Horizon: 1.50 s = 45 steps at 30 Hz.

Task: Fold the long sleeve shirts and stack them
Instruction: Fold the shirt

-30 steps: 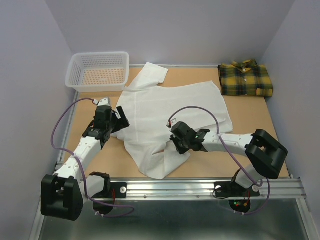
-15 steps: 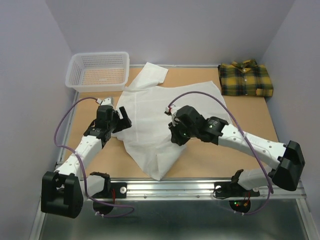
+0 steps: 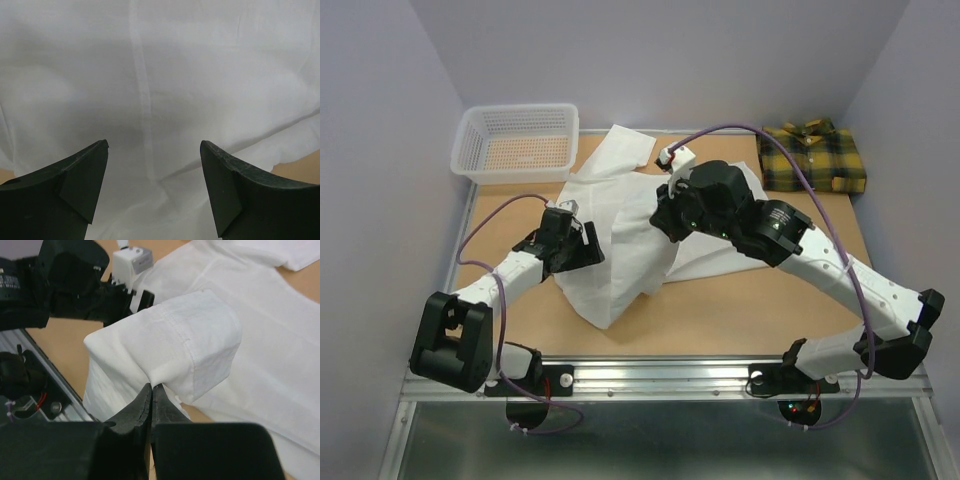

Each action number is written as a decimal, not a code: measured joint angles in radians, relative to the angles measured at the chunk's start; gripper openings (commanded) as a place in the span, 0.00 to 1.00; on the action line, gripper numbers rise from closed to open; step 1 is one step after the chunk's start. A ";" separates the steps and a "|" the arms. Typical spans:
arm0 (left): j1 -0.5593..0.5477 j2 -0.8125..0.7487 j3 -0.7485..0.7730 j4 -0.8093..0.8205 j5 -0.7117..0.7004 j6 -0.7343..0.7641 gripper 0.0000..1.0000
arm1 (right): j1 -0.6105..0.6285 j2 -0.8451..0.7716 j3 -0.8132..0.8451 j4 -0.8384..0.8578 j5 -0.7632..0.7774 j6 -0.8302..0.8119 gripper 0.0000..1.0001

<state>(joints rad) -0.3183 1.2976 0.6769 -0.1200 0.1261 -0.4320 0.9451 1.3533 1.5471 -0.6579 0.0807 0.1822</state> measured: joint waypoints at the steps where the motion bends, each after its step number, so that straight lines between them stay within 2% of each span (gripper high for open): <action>1: 0.000 0.011 -0.001 -0.005 0.004 -0.010 0.84 | 0.000 0.006 0.018 0.000 0.023 -0.004 0.01; 8: 0.000 0.018 -0.038 -0.017 0.025 -0.079 0.83 | 0.000 0.117 0.118 0.007 0.219 -0.039 0.01; 13: 0.041 0.018 -0.042 -0.050 0.030 -0.105 0.83 | -0.014 0.178 0.131 0.031 0.294 -0.068 0.01; 17: 0.092 0.018 -0.047 -0.071 0.029 -0.109 0.83 | -0.038 0.216 0.167 0.068 0.328 -0.089 0.01; 31: 0.140 0.011 -0.058 -0.084 0.064 -0.114 0.85 | -0.182 0.292 0.242 0.234 0.338 -0.116 0.01; 35: 0.186 -0.073 -0.064 -0.104 0.049 -0.128 0.90 | -0.186 0.346 0.285 0.282 0.328 -0.143 0.01; 41: 0.256 -0.256 -0.060 -0.115 -0.047 -0.181 0.91 | -0.186 0.418 0.304 0.338 0.319 -0.192 0.01; 45: 0.266 -0.352 -0.060 -0.116 -0.070 -0.197 0.91 | -0.191 0.463 0.304 0.360 0.317 -0.214 0.01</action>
<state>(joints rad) -0.0528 0.9455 0.6170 -0.2363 0.0559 -0.6289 0.7540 1.8164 1.8511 -0.2977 0.3973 -0.0319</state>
